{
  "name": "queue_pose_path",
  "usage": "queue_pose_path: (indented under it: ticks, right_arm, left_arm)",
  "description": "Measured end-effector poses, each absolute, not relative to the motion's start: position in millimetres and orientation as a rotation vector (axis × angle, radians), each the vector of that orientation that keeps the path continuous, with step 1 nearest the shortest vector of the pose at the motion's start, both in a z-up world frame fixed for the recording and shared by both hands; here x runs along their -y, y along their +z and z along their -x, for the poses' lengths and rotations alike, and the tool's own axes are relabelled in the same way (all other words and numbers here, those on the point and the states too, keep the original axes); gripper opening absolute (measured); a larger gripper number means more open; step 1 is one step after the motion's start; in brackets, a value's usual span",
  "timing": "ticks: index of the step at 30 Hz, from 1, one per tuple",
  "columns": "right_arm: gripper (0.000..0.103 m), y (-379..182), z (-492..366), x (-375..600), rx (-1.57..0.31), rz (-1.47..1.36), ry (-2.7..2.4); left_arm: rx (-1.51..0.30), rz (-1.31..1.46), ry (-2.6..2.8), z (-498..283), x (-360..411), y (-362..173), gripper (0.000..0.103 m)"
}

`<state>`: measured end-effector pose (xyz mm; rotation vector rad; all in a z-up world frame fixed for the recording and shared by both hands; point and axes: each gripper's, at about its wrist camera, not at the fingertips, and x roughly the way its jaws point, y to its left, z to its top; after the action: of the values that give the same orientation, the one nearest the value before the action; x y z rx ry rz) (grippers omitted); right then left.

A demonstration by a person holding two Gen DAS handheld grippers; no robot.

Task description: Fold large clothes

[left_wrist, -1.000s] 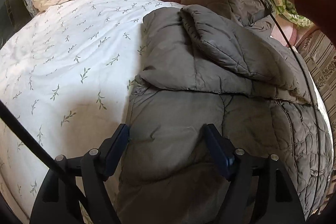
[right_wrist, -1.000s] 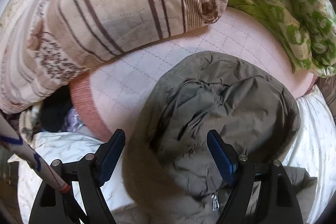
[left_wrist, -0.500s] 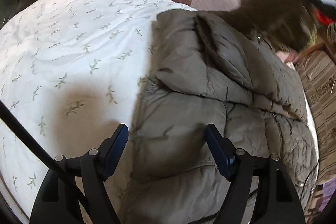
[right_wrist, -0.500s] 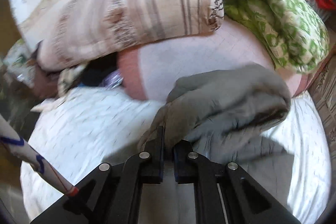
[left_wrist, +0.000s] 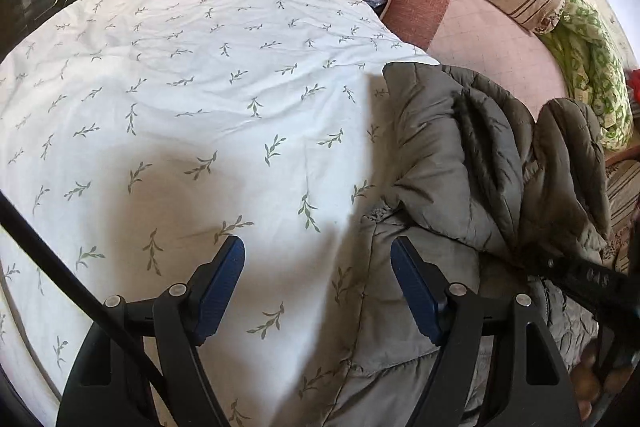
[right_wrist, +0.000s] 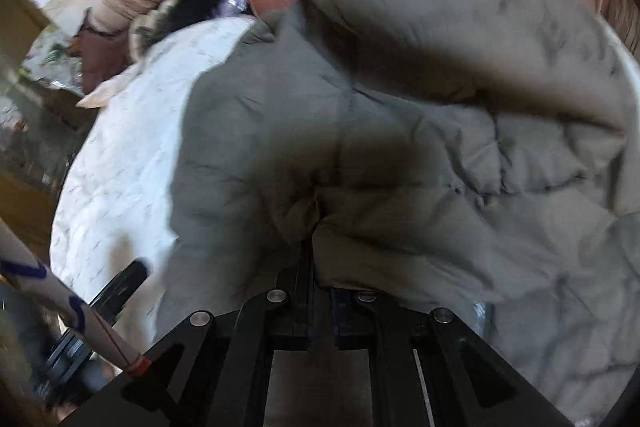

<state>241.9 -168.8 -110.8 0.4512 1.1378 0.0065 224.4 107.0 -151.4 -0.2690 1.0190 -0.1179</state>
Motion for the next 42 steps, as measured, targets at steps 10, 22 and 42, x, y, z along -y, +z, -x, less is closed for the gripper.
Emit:
queue_pose_path:
  ticks: [10,22,42]
  right_arm:
    - [0.064,-58.2,-201.1,174.3,-0.992,-0.423,0.04]
    - [0.064,-5.0,-223.2,225.8,-0.876,-0.248,-0.213]
    - [0.065,-46.2,-228.5,230.8,-0.919,-0.155,-0.32]
  left_arm:
    - [-0.998,0.236,-0.128,-215.6,-101.1,-144.4,0.075]
    - [-0.988,0.219,-0.121,-213.6,-100.5,-142.6,0.075]
    - [-0.988,0.186,-0.112,-213.3,-95.9,-144.9,0.075]
